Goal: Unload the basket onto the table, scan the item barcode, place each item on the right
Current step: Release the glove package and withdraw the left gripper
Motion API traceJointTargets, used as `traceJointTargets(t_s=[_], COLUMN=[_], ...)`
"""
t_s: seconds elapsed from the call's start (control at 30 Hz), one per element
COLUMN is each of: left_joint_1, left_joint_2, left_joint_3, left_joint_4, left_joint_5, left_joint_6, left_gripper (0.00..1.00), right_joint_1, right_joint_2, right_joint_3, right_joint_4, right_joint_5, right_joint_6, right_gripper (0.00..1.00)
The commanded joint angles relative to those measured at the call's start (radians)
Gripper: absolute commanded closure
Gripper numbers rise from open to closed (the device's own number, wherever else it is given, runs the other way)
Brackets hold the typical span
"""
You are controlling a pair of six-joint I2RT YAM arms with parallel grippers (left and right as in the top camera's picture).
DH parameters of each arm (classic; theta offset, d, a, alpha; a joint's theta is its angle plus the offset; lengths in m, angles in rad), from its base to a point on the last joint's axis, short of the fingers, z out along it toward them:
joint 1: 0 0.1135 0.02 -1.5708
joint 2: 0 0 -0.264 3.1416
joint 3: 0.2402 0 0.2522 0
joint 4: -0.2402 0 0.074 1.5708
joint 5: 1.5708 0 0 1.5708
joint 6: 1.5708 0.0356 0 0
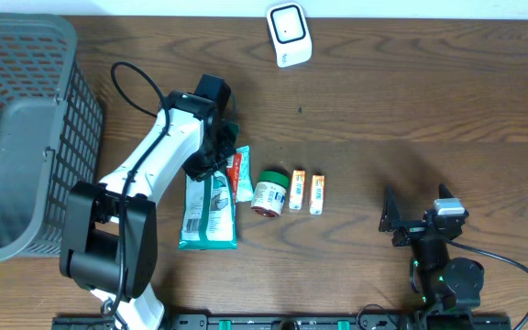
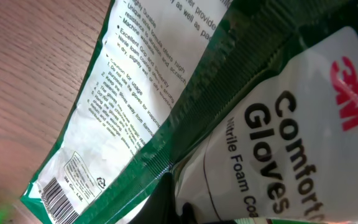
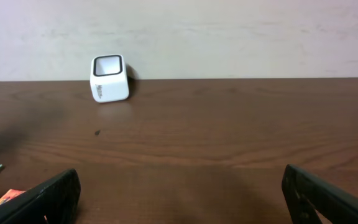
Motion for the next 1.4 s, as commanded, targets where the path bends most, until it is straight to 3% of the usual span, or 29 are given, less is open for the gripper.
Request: traceJointTargets(t_s=[0.0,0.07,0.13,0.23,0.4,0.6,0.73,1.0,1.07,1.37], left_joint_1=[0.001,0.001,0.007,0.019,0.055,0.088,0.124,0.135,0.134,0.134], left_joint_2=[-0.002,-0.002,-0.003,-0.016,-0.095,-0.281,-0.406,-0.472,-0.471,-0.471], left_joint_3=[0.005,0.006,0.014,0.04,0.113,0.151,0.151,0.151,0.146,0.146], left_joint_4=[-0.007,-0.006,-0.007,-0.026,-0.06,-0.04,-0.094,-0.335,-0.37,-0.385], left_joint_5=[0.02,0.019,0.02,0.02,0.02,-0.014,-0.193,-0.312,-0.36,-0.364], left_joint_6=[0.006,0.045,0.105,0.163,0.201,0.467,0.476,0.475,0.475,0.475], left_gripper=[0.91,0.76,0.46,0.36,0.3,0.28,0.25,0.24,0.15,0.14], right_joint_1=[0.006,0.006,0.006,0.006,0.006,0.006,0.006,0.006,0.006,0.006], right_joint_2=[-0.001,-0.001,-0.001,-0.001,-0.001,-0.001,-0.001,-0.001,-0.001,-0.001], right_joint_3=[-0.001,-0.001,-0.001,-0.001,-0.001,-0.001,-0.001,-0.001,-0.001,-0.001], right_joint_4=[-0.003,-0.003,-0.003,-0.003,-0.003,-0.003,-0.003,-0.003,-0.003,-0.003], right_joint_5=[-0.008,-0.008,-0.008,-0.008,-0.008,-0.008,-0.008,-0.008,-0.008,-0.008], right_joint_6=[-0.011,-0.011,-0.011,-0.011,-0.011,-0.011,-0.011,-0.011,-0.011,-0.011], right_gripper=[0.01,0.01,0.01,0.01,0.01,0.01,0.01,0.01,0.01,0.01])
